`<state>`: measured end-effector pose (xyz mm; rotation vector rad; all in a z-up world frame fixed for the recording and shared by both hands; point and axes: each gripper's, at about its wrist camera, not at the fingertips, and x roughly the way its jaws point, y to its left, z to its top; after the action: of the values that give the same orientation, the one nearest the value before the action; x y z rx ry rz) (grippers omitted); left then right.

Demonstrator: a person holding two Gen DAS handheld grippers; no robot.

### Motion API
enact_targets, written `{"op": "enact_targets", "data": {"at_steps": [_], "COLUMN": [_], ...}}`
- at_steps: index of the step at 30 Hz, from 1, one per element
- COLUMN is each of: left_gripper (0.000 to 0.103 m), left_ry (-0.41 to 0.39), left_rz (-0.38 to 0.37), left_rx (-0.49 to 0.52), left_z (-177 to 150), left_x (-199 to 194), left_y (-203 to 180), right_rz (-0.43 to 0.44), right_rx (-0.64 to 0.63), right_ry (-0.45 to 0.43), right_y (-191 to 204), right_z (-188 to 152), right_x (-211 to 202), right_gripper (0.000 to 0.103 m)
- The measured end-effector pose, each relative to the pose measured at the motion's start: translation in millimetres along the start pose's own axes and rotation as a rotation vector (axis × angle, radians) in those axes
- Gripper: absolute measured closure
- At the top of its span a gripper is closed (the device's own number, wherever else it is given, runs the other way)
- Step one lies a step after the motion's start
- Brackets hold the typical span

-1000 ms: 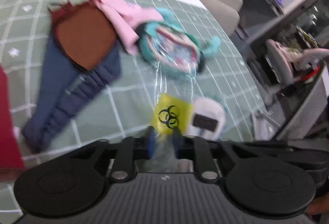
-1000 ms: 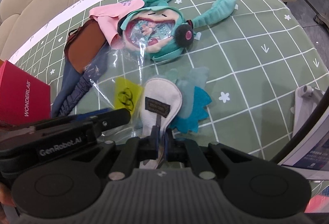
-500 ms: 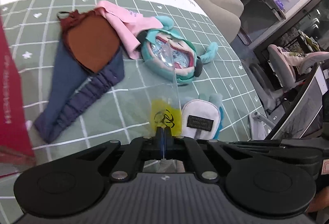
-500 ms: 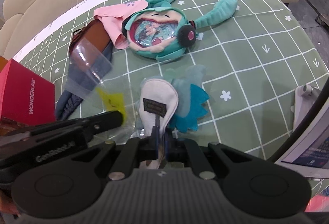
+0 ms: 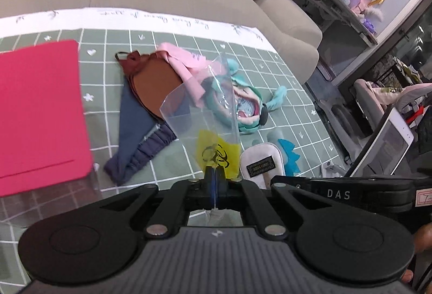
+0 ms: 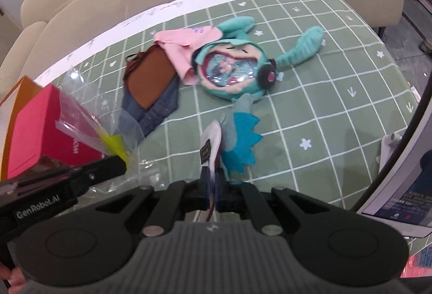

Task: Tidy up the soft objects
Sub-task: 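Lift and carry the clear bag and plush toward the white box with both tools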

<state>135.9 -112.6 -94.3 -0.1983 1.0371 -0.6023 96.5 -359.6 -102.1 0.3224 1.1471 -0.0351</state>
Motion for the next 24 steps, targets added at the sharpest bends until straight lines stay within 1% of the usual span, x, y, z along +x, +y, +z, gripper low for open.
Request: {"op": "enact_targets", "data": {"at_steps": [7, 10, 13, 17, 19, 22, 24], "left_gripper": [0.103, 0.103, 0.103, 0.103, 0.103, 0.103, 0.103], "left_ry": [-0.014, -0.015, -0.023, -0.039, -0.044, -0.030, -0.036], "left_rz": [0.013, 0.010, 0.003, 0.024, 0.029, 0.066, 0.071], "left_rx": [0.005, -0.014, -0.040, -0.041, -0.065, -0.123, -0.157], "left_z": [-2.0, -3.5, -2.2, -0.6, 0.3, 2.9, 5.3], "left_x": [-16.6, -24.0, -34.9, -53.1, -64.3, -83.4, -99.6], "left_y": [-2.2, 1.7, 4.8, 5.6, 9.8, 17.9, 26.1], "right_rz": [-0.011, -0.013, -0.009, -0.008, 0.001, 0.014, 0.022], "right_rx": [-0.019, -0.024, -0.045, -0.105, -0.127, -0.164, -0.184], "right_ry": [-0.017, -0.033, -0.053, -0.083, -0.101, -0.117, -0.128], "right_y": [15.2, 23.1, 34.5, 56.0, 68.4, 88.7, 103.3], "right_z": [-5.0, -7.6, -9.3, -10.3, -9.7, -9.0, -7.6], "right_x": [-19.1, -29.7, -45.1, -67.2, -78.1, -92.0, -100.0], "right_gripper": [0.103, 0.103, 0.103, 0.103, 0.103, 0.103, 0.103]}}
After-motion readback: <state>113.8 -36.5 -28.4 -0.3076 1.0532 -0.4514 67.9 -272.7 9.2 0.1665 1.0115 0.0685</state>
